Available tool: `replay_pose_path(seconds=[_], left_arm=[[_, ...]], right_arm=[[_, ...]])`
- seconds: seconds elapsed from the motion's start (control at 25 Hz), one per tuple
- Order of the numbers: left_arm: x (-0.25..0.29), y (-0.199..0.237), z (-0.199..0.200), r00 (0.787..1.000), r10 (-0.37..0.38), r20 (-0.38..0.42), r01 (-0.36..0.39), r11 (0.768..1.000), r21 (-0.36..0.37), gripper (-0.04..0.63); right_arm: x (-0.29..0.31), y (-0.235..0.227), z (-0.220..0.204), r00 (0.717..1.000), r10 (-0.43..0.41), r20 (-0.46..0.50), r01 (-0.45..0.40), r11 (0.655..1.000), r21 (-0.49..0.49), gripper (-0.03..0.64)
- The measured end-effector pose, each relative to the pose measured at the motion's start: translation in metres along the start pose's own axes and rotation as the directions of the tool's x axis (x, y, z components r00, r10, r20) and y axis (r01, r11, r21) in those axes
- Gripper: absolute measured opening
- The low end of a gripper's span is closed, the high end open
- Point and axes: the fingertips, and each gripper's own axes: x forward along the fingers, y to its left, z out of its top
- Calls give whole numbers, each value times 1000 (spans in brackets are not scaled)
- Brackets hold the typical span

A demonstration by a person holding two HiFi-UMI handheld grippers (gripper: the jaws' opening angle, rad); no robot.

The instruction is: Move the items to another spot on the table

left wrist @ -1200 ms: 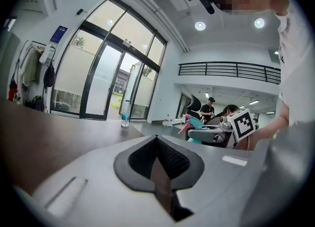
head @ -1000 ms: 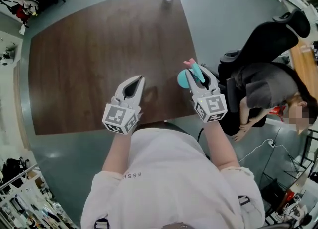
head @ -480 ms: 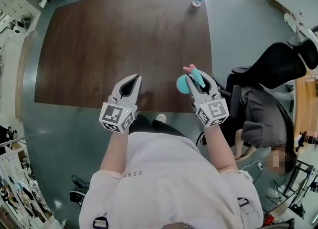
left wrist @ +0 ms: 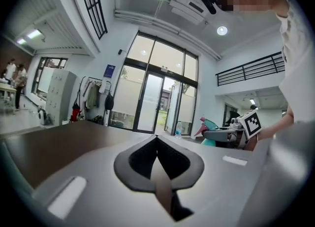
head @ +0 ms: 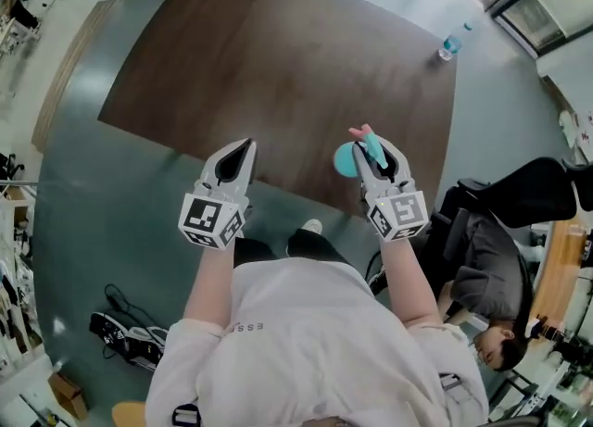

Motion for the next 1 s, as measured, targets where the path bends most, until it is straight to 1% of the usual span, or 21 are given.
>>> replay_pose_path(seconds=[0.12,0.24,0.44,0.6,0.76,1.0], left_arm=[[-42,46,9,998,68,20,-68,998,-9,9],[-87,89,18,992,119,35,-119,993,-12,9],[-159,164,34,978,198,69,-197,980,-17,9],[-209,215,42,965,251,82,-251,968,-12,9],[-252,253,49,947,305,98,-305,952,-16,9],[-292,294,50,915,387,113,-385,922,-41,9]], right_arm=[[34,48,8,999,51,1,-51,999,-6,123],[65,101,14,995,98,-1,-98,995,-14,123],[118,197,26,982,190,9,-189,979,-73,123],[160,263,33,967,252,27,-249,965,-80,123],[194,319,42,949,314,33,-310,947,-85,123],[245,374,42,912,409,2,-408,909,-82,123]])
